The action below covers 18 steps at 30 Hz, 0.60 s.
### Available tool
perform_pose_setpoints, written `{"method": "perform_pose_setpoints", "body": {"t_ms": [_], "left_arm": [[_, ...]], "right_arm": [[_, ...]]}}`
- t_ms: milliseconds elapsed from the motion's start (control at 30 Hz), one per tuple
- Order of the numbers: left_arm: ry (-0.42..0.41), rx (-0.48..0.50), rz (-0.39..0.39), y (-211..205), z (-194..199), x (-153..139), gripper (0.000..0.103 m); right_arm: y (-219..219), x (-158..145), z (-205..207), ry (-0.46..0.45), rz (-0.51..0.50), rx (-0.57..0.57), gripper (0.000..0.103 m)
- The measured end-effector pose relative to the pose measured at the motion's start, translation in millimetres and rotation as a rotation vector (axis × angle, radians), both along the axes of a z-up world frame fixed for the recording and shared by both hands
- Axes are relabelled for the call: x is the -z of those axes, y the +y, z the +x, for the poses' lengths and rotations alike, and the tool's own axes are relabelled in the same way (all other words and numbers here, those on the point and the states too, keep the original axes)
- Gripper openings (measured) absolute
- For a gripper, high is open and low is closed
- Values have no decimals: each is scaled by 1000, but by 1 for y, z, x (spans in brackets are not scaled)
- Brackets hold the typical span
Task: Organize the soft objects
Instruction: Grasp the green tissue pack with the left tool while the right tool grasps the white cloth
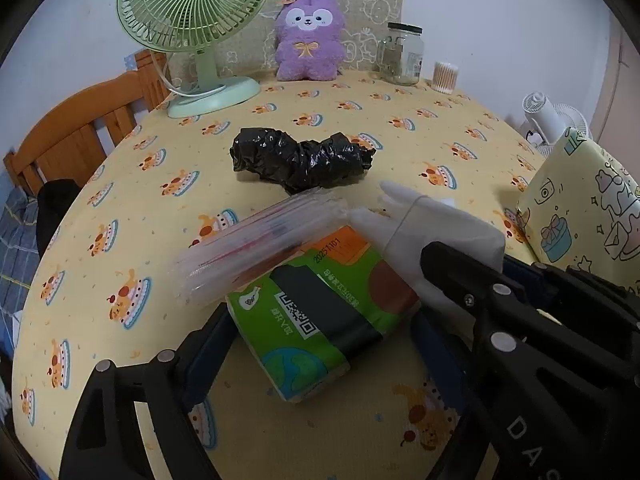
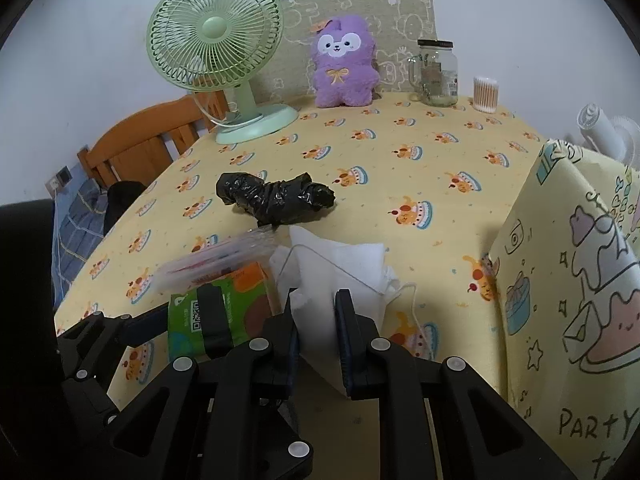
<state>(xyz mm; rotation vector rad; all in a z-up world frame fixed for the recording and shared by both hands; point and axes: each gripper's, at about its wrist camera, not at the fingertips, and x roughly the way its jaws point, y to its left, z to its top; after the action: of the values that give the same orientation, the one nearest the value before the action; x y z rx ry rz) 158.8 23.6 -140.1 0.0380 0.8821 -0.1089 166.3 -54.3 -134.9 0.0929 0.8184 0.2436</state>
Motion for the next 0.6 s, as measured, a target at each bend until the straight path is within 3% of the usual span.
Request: {"method": "perform_pose_setpoints", "body": {"t_ms": [300, 600], "left_arm": [[-17, -23, 21, 2, -7, -3, 63], [-33, -30, 24, 1, -19, -12, 58]], "right_arm": [[1, -1, -1, 1, -5, 8, 19], [-1, -6, -13, 9, 11, 18, 19]]}}
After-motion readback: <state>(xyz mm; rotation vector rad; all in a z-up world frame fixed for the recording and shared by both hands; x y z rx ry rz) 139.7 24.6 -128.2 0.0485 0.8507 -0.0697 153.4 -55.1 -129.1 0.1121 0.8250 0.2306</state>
